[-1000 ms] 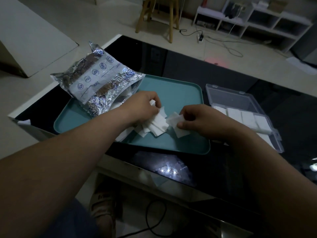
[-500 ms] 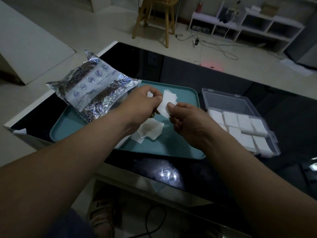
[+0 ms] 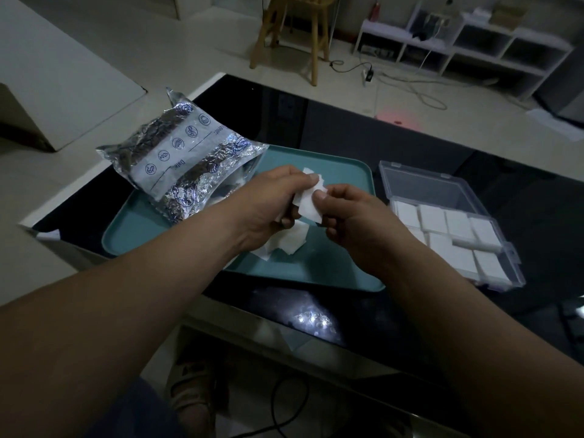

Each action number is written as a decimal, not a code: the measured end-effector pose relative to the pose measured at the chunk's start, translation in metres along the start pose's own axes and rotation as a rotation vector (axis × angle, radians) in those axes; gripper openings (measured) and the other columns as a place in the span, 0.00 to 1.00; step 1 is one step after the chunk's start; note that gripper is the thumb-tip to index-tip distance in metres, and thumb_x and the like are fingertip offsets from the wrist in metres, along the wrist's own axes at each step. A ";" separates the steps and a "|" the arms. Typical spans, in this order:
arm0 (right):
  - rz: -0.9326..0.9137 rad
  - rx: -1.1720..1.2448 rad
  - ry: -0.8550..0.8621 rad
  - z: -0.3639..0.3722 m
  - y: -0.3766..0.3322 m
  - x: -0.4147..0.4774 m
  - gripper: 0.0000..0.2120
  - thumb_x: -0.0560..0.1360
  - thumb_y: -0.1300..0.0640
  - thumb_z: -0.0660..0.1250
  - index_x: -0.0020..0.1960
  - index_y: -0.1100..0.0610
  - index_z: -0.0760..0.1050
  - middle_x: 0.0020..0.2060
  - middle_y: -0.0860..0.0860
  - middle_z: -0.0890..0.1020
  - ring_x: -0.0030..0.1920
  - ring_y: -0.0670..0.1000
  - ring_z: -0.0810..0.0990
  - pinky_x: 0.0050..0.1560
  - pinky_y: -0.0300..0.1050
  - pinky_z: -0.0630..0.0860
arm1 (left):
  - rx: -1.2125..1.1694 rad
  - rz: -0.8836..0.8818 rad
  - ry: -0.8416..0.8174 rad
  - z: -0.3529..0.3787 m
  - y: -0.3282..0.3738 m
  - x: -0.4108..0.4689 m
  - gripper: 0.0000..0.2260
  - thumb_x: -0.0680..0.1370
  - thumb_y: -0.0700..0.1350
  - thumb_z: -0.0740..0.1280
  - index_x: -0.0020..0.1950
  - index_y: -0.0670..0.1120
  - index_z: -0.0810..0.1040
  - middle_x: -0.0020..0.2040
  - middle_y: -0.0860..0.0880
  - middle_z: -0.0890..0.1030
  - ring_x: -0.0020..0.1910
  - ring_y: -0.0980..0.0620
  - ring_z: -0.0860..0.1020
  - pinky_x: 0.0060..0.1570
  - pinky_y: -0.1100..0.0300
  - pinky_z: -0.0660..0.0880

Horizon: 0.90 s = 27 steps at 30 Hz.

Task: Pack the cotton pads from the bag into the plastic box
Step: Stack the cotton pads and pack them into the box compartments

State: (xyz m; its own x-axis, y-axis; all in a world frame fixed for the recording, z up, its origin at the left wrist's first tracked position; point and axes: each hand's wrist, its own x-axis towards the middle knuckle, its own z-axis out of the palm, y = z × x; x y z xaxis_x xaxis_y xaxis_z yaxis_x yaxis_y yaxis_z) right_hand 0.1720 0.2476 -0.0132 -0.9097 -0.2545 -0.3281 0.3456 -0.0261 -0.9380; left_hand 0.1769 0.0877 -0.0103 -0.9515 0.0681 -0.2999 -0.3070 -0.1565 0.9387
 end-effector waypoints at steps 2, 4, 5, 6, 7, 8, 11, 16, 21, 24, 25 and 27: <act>-0.037 -0.048 0.035 0.002 -0.001 -0.002 0.04 0.81 0.60 0.70 0.50 0.56 0.75 0.31 0.47 0.81 0.28 0.43 0.77 0.37 0.41 0.69 | -0.031 -0.014 0.024 0.001 -0.001 0.000 0.13 0.81 0.44 0.67 0.36 0.51 0.72 0.33 0.51 0.75 0.32 0.52 0.71 0.28 0.60 0.60; -0.050 -0.099 0.064 0.001 -0.003 -0.002 0.05 0.81 0.58 0.71 0.47 0.54 0.76 0.35 0.49 0.82 0.33 0.45 0.79 0.41 0.42 0.72 | -0.065 -0.029 0.032 0.001 0.000 0.000 0.14 0.81 0.44 0.66 0.35 0.51 0.71 0.34 0.51 0.75 0.33 0.52 0.72 0.28 0.60 0.60; -0.050 -0.119 0.078 0.000 -0.004 -0.001 0.06 0.81 0.57 0.71 0.46 0.53 0.77 0.38 0.51 0.81 0.36 0.46 0.79 0.43 0.43 0.73 | -0.090 -0.033 0.026 0.000 0.000 0.000 0.14 0.81 0.44 0.66 0.36 0.51 0.70 0.34 0.52 0.75 0.33 0.52 0.72 0.27 0.61 0.59; -0.053 -0.130 0.090 -0.002 -0.004 0.000 0.07 0.80 0.56 0.71 0.45 0.52 0.77 0.40 0.51 0.81 0.39 0.47 0.79 0.45 0.44 0.73 | -0.112 -0.037 0.019 0.000 0.000 0.000 0.14 0.81 0.44 0.66 0.36 0.51 0.70 0.34 0.52 0.76 0.33 0.52 0.73 0.26 0.61 0.59; -0.056 -0.126 0.098 -0.004 -0.005 0.001 0.08 0.80 0.56 0.71 0.43 0.51 0.77 0.41 0.51 0.81 0.41 0.47 0.78 0.45 0.44 0.74 | -0.131 -0.041 0.018 -0.001 0.000 0.000 0.14 0.82 0.44 0.66 0.36 0.51 0.70 0.34 0.52 0.76 0.34 0.53 0.73 0.26 0.62 0.59; -0.055 -0.115 0.101 -0.006 -0.006 0.002 0.08 0.80 0.56 0.71 0.43 0.51 0.77 0.40 0.50 0.81 0.41 0.48 0.78 0.45 0.44 0.74 | -0.139 -0.041 0.028 -0.002 0.000 0.000 0.15 0.82 0.44 0.65 0.36 0.51 0.70 0.35 0.52 0.77 0.34 0.52 0.74 0.26 0.62 0.60; -0.047 -0.070 0.077 -0.013 -0.010 0.003 0.08 0.81 0.56 0.71 0.43 0.50 0.78 0.39 0.47 0.81 0.42 0.47 0.77 0.45 0.44 0.74 | -0.184 -0.049 0.069 -0.001 0.002 0.000 0.11 0.81 0.42 0.65 0.39 0.50 0.74 0.38 0.48 0.76 0.34 0.51 0.76 0.28 0.61 0.62; -0.045 -0.103 0.039 -0.011 -0.012 0.004 0.06 0.78 0.57 0.72 0.43 0.53 0.80 0.35 0.47 0.77 0.37 0.47 0.72 0.41 0.42 0.70 | -0.195 -0.101 -0.084 0.004 -0.001 -0.003 0.10 0.81 0.43 0.59 0.55 0.41 0.77 0.40 0.44 0.79 0.37 0.49 0.80 0.29 0.62 0.65; -0.083 -0.163 0.076 -0.001 -0.005 0.003 0.05 0.76 0.58 0.74 0.44 0.58 0.79 0.34 0.43 0.83 0.37 0.45 0.80 0.44 0.40 0.74 | -0.303 -0.148 -0.260 0.009 -0.005 -0.007 0.15 0.83 0.59 0.61 0.57 0.47 0.73 0.40 0.47 0.77 0.35 0.48 0.78 0.28 0.60 0.67; -0.286 -0.392 0.184 -0.002 -0.005 -0.001 0.09 0.77 0.54 0.75 0.47 0.59 0.78 0.37 0.44 0.84 0.41 0.40 0.82 0.43 0.35 0.75 | -0.292 -0.183 -0.269 0.008 -0.005 -0.007 0.15 0.83 0.59 0.61 0.62 0.50 0.72 0.39 0.48 0.75 0.36 0.50 0.76 0.35 0.59 0.73; -0.364 -0.494 0.188 -0.004 -0.007 -0.002 0.11 0.77 0.51 0.75 0.48 0.57 0.78 0.42 0.45 0.84 0.46 0.42 0.82 0.47 0.39 0.76 | -0.295 -0.199 -0.270 0.007 -0.005 -0.007 0.16 0.83 0.60 0.61 0.62 0.50 0.74 0.38 0.49 0.74 0.37 0.51 0.76 0.40 0.56 0.77; -0.440 -0.695 0.069 -0.006 -0.012 -0.004 0.13 0.74 0.45 0.76 0.51 0.51 0.77 0.57 0.44 0.82 0.59 0.43 0.80 0.58 0.42 0.74 | -0.308 -0.236 -0.260 0.004 -0.002 -0.007 0.17 0.82 0.62 0.61 0.58 0.50 0.77 0.36 0.51 0.75 0.36 0.53 0.76 0.44 0.53 0.81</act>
State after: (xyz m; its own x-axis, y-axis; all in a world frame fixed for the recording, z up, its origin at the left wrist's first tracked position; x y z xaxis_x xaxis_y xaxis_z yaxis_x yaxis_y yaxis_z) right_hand 0.1703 0.2551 -0.0016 -0.9485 -0.3003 0.1007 -0.2466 0.5005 -0.8299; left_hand 0.1847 0.0913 -0.0095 -0.8312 0.3755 -0.4100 -0.5429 -0.3897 0.7439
